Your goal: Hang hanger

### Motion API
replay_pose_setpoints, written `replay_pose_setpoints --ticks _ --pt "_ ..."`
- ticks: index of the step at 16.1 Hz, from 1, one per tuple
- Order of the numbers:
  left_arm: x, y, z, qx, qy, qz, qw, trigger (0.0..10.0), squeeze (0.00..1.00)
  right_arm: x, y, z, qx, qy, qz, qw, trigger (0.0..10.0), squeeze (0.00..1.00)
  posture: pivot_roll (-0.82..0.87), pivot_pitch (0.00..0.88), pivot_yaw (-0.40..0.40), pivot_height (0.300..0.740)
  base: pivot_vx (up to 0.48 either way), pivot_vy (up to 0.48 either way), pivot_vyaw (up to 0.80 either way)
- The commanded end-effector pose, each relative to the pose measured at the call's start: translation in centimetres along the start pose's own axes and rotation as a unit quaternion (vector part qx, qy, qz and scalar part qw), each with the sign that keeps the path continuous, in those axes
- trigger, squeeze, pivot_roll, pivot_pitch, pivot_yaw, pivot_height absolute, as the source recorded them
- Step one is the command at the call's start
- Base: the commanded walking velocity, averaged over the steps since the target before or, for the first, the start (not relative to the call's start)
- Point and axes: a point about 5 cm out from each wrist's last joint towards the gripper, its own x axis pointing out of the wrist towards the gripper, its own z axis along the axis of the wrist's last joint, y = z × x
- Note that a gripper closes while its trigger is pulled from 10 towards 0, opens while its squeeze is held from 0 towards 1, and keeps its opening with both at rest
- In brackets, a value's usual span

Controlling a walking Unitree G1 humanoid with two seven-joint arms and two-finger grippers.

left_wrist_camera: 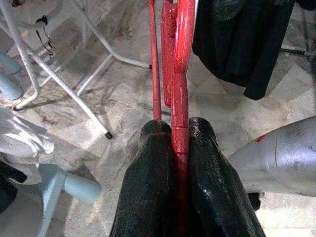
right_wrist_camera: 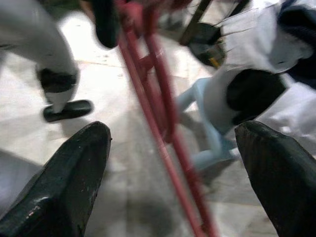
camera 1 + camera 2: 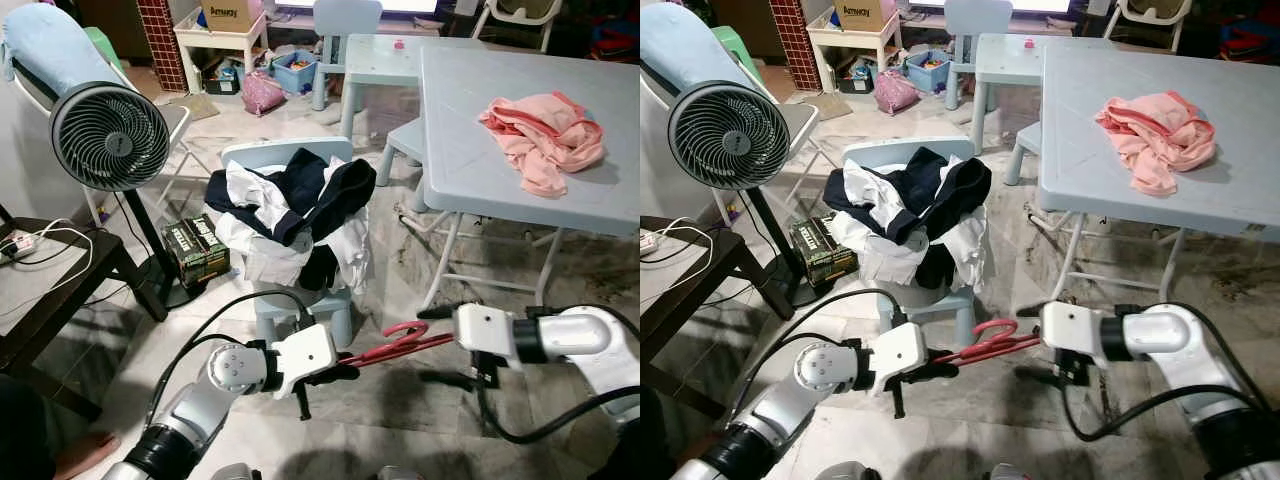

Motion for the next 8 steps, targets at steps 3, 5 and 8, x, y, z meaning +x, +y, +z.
replay_pose_setpoints --ticks 3,5,8 --pt "0.3 0.3 0.3 0.006 -0.005 -0.013 1.0 10.0 0.0 0.0 0.0 0.0 -0.039 0.014 -0.026 0.999 9.5 0.0 -0.09 0.0 -0.005 0.74 0.0 0.0 0.0" --pt "0.4 0.3 0.4 0.007 -0.006 -0.015 1.0 10.0 0.0 -0.3 0.0 -0.9 -0.069 0.042 -0.022 0.996 0.0 0.0 -0.09 0.0 -0.005 0.74 0.0 0.0 0.0" --pt "0.5 0.2 0.7 0.007 -0.008 -0.023 1.0 10.0 0.0 -1.0 -0.8 -2.0 -0.121 0.09 -0.017 0.988 0.0 0.0 -0.09 0.0 -0.002 0.74 0.0 0.0 0.0"
